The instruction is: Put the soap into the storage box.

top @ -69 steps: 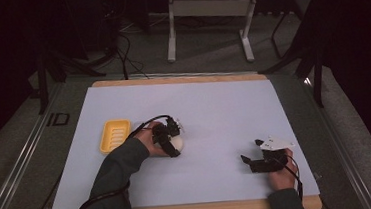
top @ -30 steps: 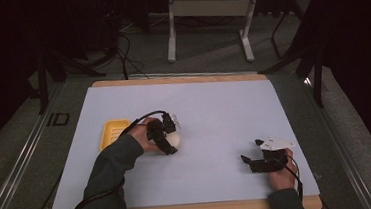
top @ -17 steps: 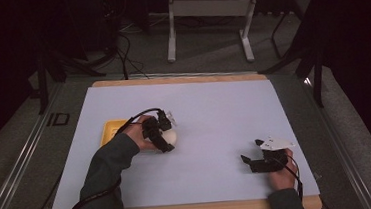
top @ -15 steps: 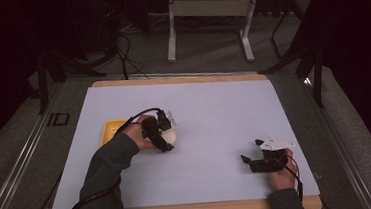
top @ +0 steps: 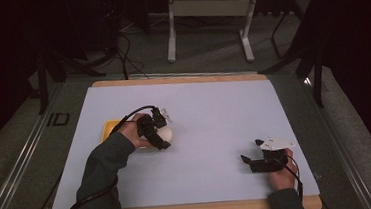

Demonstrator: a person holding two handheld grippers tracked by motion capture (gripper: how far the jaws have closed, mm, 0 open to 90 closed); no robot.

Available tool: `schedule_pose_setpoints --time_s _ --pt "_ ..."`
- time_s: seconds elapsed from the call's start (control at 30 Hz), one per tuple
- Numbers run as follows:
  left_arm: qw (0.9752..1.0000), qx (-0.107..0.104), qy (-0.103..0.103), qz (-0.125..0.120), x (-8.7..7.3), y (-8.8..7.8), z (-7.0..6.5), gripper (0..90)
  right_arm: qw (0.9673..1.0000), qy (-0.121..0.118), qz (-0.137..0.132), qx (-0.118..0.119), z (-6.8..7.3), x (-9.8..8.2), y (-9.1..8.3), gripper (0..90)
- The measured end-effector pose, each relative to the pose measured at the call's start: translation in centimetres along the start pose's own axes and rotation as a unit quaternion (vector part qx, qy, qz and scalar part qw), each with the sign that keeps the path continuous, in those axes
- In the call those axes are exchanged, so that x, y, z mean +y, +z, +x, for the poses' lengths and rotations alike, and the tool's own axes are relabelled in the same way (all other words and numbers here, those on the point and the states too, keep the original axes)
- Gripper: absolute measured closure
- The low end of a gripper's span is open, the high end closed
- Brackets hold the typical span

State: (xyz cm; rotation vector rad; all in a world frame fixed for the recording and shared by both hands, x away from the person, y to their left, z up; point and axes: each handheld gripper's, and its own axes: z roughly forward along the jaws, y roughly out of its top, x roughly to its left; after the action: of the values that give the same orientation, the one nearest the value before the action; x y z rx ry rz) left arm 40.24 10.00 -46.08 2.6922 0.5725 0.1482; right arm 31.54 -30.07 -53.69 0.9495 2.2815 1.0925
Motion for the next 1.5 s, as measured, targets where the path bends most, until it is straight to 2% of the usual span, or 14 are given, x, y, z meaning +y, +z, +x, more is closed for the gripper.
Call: schedule_pose_setpoints --time_s 0.3,0.47,0.67,0.93,1.3,1.5 --pt "0.9999 0.006 -0.011 0.005 -0.5 -0.3 0.3 25.4 1.0 0.0 0.0 0.0 0.0 0.0 0.0 15.8" --pt "0.9997 0.008 -0.022 0.009 -0.7 -0.5 0.5 25.4 1.0 0.0 0.001 0.0 0.0 0.0 0.0 15.8" --pt "0.9989 0.02 -0.039 0.017 -1.1 -0.6 0.8 25.4 1.0 -0.001 0.001 0.0 0.0 0.0 0.0 15.8" --pt "0.9972 0.029 -0.068 0.014 -1.8 -1.0 1.3 25.4 1.0 -0.001 0.001 0.0 0.0 0.0 0.0 15.8" --pt "0.9951 0.036 -0.092 0.005 -2.8 -2.0 1.9 25.4 1.0 -0.003 0.003 -0.001 0.1 0.0 0.1 15.8" --pt "0.9931 0.045 -0.108 0.005 -3.5 -2.3 2.1 25.4 1.0 -0.004 0.003 -0.001 0.1 0.0 0.1 15.8"
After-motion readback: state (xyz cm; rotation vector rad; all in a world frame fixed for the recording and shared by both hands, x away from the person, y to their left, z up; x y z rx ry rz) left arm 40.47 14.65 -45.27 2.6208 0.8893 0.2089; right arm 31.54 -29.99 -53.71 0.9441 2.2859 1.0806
